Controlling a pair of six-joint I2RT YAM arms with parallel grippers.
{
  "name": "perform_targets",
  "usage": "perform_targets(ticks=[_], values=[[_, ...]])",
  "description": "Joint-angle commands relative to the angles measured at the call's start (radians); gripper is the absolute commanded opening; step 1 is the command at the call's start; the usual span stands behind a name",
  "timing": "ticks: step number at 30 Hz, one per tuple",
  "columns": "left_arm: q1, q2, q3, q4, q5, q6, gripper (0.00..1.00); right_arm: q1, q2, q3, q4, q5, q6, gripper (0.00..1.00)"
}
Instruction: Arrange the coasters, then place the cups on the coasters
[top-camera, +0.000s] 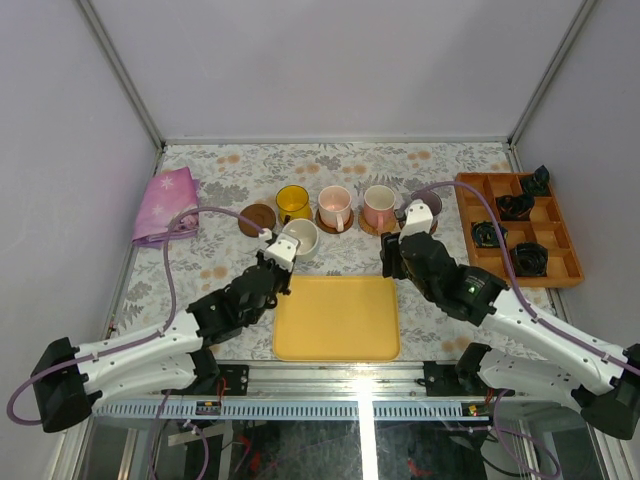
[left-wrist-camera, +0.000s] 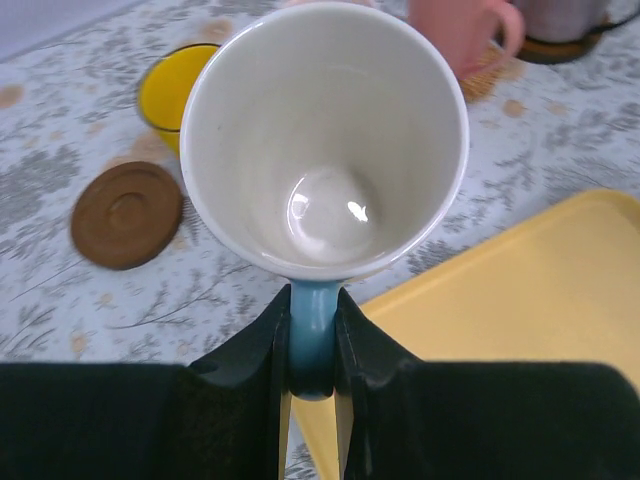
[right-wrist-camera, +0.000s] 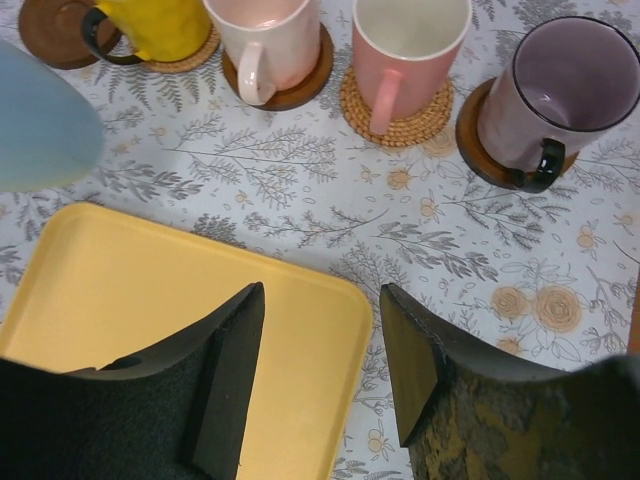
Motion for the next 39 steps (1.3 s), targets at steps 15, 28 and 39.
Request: perform_targets(ticks=[15,28,39], values=[[0.415,0.152,0.162,0.094,-0.059,-0.068,0.0,-0.003,0.016,-0.055,0.096,0.263,0.012,0.56],[0.693,0.405,0.283,0.118,0.209,-0.123,0.0,-0.049,0.058,-0.065,0.134,0.303,0.001,0.54],[0.732,0.568,0.397,0.07,0.267,-0.14,0.0,-0.051,0.101,-0.041,0.132,0.278,0.01,0.54]])
